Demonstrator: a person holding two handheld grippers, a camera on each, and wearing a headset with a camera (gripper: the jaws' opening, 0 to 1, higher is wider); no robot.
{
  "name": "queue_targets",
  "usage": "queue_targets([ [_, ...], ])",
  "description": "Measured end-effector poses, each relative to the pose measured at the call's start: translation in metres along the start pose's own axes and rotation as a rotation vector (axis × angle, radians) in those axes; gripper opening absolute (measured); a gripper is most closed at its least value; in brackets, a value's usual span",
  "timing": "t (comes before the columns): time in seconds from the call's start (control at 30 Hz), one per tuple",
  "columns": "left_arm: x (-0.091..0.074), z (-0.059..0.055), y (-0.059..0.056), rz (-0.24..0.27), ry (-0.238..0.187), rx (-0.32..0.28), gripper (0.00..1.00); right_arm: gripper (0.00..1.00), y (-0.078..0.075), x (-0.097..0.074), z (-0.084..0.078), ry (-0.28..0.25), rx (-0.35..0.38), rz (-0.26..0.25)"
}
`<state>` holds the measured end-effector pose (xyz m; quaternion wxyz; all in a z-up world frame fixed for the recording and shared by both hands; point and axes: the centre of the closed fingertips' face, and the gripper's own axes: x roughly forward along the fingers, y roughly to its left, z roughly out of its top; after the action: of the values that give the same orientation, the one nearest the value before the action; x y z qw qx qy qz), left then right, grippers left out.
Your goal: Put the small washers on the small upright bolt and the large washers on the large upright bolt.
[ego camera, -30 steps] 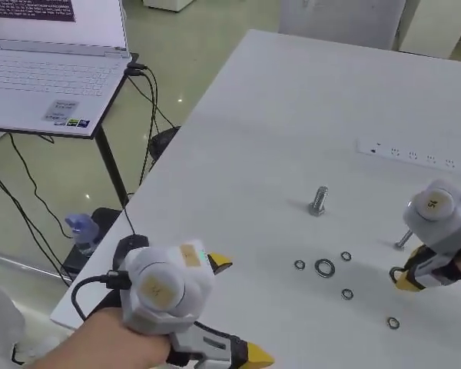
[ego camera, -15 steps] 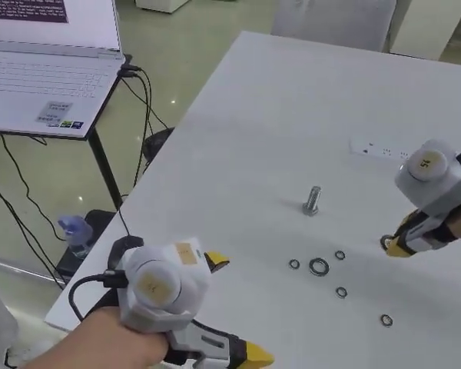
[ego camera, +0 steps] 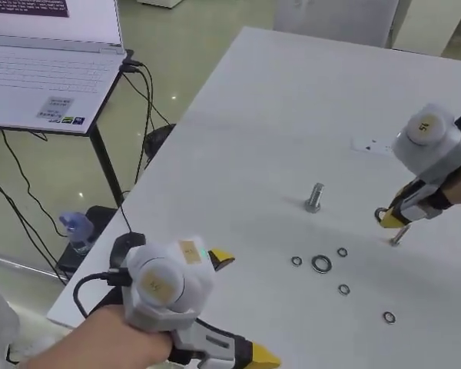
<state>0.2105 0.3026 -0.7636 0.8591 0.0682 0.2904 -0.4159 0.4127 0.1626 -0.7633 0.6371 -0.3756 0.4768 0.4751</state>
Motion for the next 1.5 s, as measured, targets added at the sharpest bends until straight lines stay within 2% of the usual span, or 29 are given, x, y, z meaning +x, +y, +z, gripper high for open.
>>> queue_targets([
  [0.17,0.0,-0.002,0.001,-0.004,0.003,-0.005,0.91,0.21,-0.009,0.001,0.011,0.001,-0.02,-0.002],
  [0.4,0.0,-0.003,0.003,-0.008,0.004,0.0,0.9,0.21,-0.016,0.003,0.036,-0.018,-0.034,-0.003],
  [0.47,-0.001,-0.003,0.003,-0.014,-0.002,0.019,0.88,0.21,-0.017,0.005,0.04,-0.015,-0.043,-0.005],
  [0.7,-0.001,-0.004,0.005,-0.018,0.002,0.017,0.87,0.21,-0.022,0.013,0.052,-0.011,-0.062,-0.003],
  [0.97,-0.002,-0.004,0.013,-0.017,0.002,0.01,0.87,0.21,-0.028,0.021,0.063,-0.008,-0.072,-0.004],
  [1.27,0.0,-0.005,0.015,-0.022,0.001,0.003,0.87,0.21,-0.038,0.034,0.075,0.002,-0.081,0.001],
  [1.5,-0.001,-0.006,0.017,-0.022,-0.007,0.004,0.85,0.21,-0.04,0.043,0.084,0.007,-0.097,0.005],
])
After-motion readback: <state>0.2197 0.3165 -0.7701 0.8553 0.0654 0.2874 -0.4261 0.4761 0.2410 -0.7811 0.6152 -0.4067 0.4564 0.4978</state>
